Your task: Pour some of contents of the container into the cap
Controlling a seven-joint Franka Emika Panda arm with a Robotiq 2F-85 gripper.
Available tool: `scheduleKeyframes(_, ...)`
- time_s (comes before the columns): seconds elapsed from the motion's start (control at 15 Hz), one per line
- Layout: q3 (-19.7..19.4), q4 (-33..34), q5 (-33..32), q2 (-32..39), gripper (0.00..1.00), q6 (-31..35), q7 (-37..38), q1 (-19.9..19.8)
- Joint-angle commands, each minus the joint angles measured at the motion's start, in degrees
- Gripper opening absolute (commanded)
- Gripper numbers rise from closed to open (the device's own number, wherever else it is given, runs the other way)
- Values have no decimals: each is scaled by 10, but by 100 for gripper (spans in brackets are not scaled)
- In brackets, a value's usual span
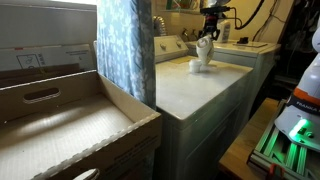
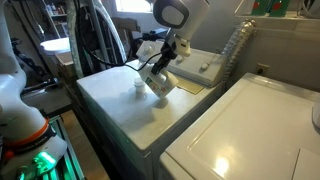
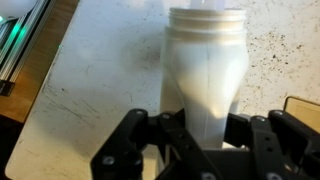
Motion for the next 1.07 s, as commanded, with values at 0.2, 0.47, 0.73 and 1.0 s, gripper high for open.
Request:
scheduleKeyframes(0.2, -8, 4, 81, -9, 0, -39, -24, -29)
scheduleKeyframes(0.47, -13, 8, 116, 2, 0, -66, -15, -40)
scheduleKeyframes(0.73, -18, 11, 125, 11, 0, -76, -3, -42)
scheduleKeyframes(1.0, -22, 9, 151, 20, 0, -75, 4, -48)
